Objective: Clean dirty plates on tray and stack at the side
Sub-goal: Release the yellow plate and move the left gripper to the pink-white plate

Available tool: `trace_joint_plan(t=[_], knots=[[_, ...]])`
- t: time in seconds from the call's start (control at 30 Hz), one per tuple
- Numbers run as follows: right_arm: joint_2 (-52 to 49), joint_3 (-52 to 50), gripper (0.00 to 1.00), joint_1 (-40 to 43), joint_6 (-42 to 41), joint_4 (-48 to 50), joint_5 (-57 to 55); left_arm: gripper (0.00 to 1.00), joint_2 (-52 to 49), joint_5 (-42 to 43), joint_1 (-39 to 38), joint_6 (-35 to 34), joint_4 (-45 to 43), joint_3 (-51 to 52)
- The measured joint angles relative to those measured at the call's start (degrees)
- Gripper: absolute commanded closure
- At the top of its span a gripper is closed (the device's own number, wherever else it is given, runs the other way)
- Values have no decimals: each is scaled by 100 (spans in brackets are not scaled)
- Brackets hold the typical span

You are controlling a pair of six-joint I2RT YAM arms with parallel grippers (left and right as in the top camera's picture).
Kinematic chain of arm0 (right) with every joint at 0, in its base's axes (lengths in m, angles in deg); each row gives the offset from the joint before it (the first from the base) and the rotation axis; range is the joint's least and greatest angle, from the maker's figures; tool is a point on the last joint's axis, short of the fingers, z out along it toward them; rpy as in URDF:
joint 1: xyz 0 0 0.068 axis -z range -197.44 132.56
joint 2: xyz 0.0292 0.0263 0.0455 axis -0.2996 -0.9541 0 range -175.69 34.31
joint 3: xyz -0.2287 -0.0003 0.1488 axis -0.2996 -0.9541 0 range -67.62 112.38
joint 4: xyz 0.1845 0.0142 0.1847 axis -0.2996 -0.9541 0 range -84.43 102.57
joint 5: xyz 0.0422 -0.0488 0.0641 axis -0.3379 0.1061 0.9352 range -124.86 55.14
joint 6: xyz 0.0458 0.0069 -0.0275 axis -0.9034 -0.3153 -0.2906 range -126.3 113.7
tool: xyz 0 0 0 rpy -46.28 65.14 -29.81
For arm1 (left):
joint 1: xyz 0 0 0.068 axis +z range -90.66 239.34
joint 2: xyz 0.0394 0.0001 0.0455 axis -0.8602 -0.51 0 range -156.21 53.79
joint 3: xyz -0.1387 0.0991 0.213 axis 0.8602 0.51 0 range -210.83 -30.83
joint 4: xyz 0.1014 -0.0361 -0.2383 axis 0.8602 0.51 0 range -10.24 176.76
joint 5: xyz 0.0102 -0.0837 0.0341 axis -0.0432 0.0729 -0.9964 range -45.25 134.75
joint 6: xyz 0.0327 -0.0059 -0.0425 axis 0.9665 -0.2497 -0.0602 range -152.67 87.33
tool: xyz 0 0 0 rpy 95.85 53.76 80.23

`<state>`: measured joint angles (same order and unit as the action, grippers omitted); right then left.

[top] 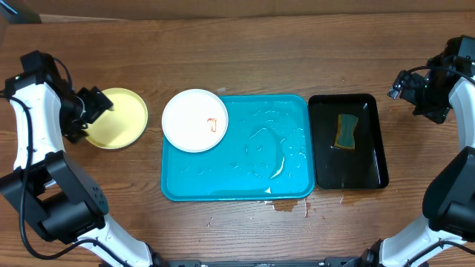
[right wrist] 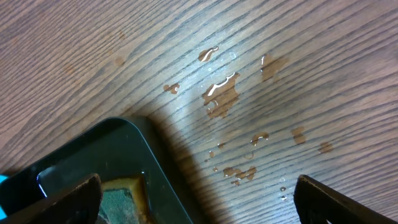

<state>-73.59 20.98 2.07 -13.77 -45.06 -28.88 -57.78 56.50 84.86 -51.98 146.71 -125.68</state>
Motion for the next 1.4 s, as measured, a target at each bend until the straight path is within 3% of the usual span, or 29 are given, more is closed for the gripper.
trace_joint_plan(t=[0.13, 0.2, 0.27, 0.3, 0.4, 0.63, 0.77, 1.07, 1.17, 1.3, 1.4], knots=[[0, 0, 0, 0, 0, -2, 0, 10, 0, 496, -245, 409, 415, 0], [0, 0, 0, 0, 0, -2, 2, 1, 0, 501, -459, 557, 555, 0], [0, 0, 0, 0, -2, 0, 2, 1, 0, 376, -721, 647, 682, 0], [0, 0, 0, 0, -2, 0, 2, 12, 0, 308, -835, 667, 723, 0], [0, 0, 0, 0, 0, -2, 2, 26, 0, 181, -1150, 730, 833, 0], [0, 0, 0, 0, 0, -2, 2, 27, 0, -256, -1779, 728, 804, 2], [0, 0, 0, 0, 0, -4, 2, 37, 0, -610, -2055, 592, 560, 83], [0, 0, 0, 0, -2, 0, 2, 46, 0, -837, -2181, 551, -592, 822], [0, 0, 0, 0, -2, 0, 4, 55, 0, -859, -2179, 525, -1036, 1193], [0, 0, 0, 0, -4, -2, 0, 80, -2, -863, -2181, 498, -1462, 1626], [0, 0, 0, 0, -2, 0, 2, 80, -2, -802, -2181, 470, -1572, 1749]])
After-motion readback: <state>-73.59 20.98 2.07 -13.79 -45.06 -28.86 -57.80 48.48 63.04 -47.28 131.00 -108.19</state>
